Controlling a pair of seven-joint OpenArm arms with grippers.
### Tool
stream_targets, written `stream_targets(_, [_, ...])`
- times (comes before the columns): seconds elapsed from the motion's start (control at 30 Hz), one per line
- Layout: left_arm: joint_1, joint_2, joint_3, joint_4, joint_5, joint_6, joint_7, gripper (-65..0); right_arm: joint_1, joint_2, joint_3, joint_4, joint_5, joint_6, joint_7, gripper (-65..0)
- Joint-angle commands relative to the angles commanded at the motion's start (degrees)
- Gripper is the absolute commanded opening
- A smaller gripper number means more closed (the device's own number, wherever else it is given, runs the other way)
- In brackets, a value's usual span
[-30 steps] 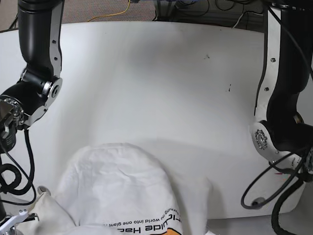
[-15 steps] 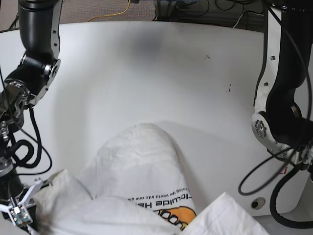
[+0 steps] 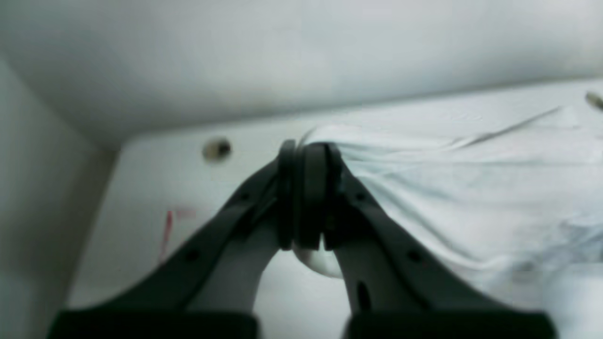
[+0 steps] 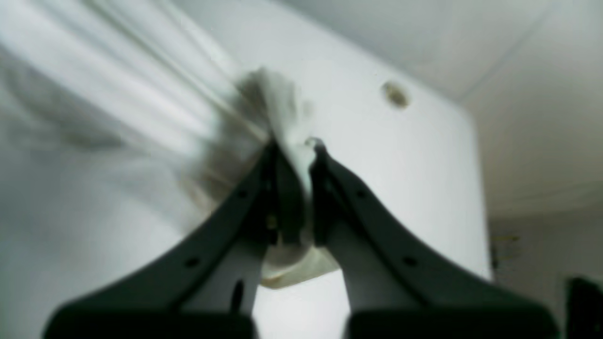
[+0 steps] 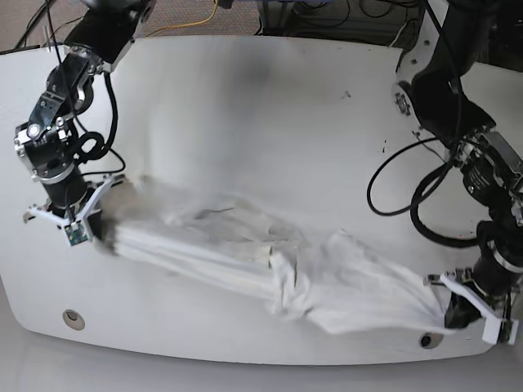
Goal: Layout the t-shirt on the table in an organized manner, then fold the t-shirt properly
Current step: 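Lift the t-shirt high and stretch it between both grippers, then lay the t-shirt flat on the table and release both grippers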
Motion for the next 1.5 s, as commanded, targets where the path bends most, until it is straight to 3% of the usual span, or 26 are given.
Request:
stream_targets(0.3, [22.07, -3.34, -4.66, 0.97, -6.95, 0.0, -0.09, -64.6, -13.63, -7.56, 0.0, 0.0, -0.09, 0.0, 0.0, -65.0])
stream_targets(0.47, [31.3, -6.24, -6.77, 0.97, -10.29, 0.0, -0.26, -64.6, -18.11, -8.79, 0.0, 0.0, -0.09, 0.0, -0.09, -64.8])
stream_targets(0.63, [37.45, -6.51, -9.05, 0.97, -12.22, 0.0, -0.26, -64.6, -21.01, -8.88, -1.85, 0.0, -0.44, 0.0, -0.26, -62.0])
stream_targets(0.7, [39.21, -6.77, -9.85, 0.97, -12.31, 0.0, -0.26, -64.6, -22.07, -8.88, -2.46, 0.0, -0.53, 0.0, -0.26, -56.8])
stream_targets(0.9, [44.31, -8.53, -10.81, 0.97, -14.42, 0.0, -0.26, -64.0, -24.18, -9.58, -2.64, 0.0, -0.53, 0.0, -0.26, -29.2])
stream_targets(1.13, [47.38, -9.76, -11.52, 0.97, -15.91, 0.0, -0.09, -62.6, -24.7, -10.46, -2.46, 0.0, -0.53, 0.0, -0.09, -9.8])
stream_targets(1.43, [48.53, -9.76, -12.13, 0.97, -18.37, 0.18, -0.09, -27.2, -21.8, -10.55, -2.46, -0.09, -0.09, 0.0, 0.0, -7.5])
stream_targets(1.5, [48.53, -9.76, -12.92, 0.97, -18.37, 0.18, 0.0, -25.8, -20.75, -10.55, -2.55, -0.09, -0.35, 0.0, 0.0, -7.5])
